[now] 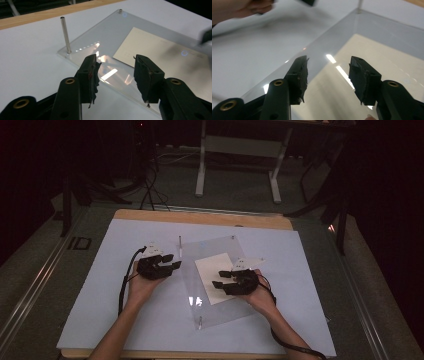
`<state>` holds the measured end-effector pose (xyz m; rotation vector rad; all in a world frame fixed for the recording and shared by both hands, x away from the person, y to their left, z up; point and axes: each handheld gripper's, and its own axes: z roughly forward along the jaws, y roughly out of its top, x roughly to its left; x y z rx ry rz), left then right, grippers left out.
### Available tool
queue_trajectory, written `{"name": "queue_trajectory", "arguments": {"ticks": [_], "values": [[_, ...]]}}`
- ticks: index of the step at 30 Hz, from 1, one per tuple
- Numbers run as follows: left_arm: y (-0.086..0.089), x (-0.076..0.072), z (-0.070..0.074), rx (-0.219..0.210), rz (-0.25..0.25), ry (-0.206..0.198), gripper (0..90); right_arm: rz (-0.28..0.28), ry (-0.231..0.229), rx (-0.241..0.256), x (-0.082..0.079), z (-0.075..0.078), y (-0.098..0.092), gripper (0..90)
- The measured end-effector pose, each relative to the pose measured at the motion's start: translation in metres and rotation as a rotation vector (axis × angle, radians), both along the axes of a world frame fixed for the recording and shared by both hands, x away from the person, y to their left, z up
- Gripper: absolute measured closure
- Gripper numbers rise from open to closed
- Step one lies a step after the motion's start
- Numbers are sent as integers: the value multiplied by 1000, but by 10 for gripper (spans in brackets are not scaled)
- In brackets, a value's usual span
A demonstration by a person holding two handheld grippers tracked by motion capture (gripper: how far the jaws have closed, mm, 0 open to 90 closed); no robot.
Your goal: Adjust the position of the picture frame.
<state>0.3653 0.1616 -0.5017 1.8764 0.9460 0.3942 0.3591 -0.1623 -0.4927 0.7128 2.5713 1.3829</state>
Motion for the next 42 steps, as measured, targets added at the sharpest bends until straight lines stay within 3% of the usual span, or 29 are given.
{"name": "queue_trajectory", "arguments": {"ticks": [6,11,14,17,23,29,34,39,41,42], "values": [[0,-14,-2,-7,-25,0,526,-28,-53,-51,19,7,5,534],[0,-25,-8,19,-47,18,527,-32,-93,-76,33,11,11,537],[1,-35,-9,0,-83,20,530,-41,-106,-79,43,11,17,537],[-2,-44,-11,23,-117,13,527,-47,-118,-81,54,10,24,545],[-15,-69,-18,2,-214,43,525,-51,-127,-87,73,9,44,548],[-35,-92,-23,65,-330,39,523,-59,-105,-82,89,6,63,542],[-43,-102,-31,96,-442,38,537,-65,-92,-81,97,2,71,545],[-54,-108,-30,84,-504,25,568,-78,-86,-74,105,0,76,556],[-57,-109,-31,113,-491,12,613,-79,-89,-67,108,0,78,562],[-57,-109,-32,106,-493,19,613,-82,-87,-63,110,0,79,567]]}}
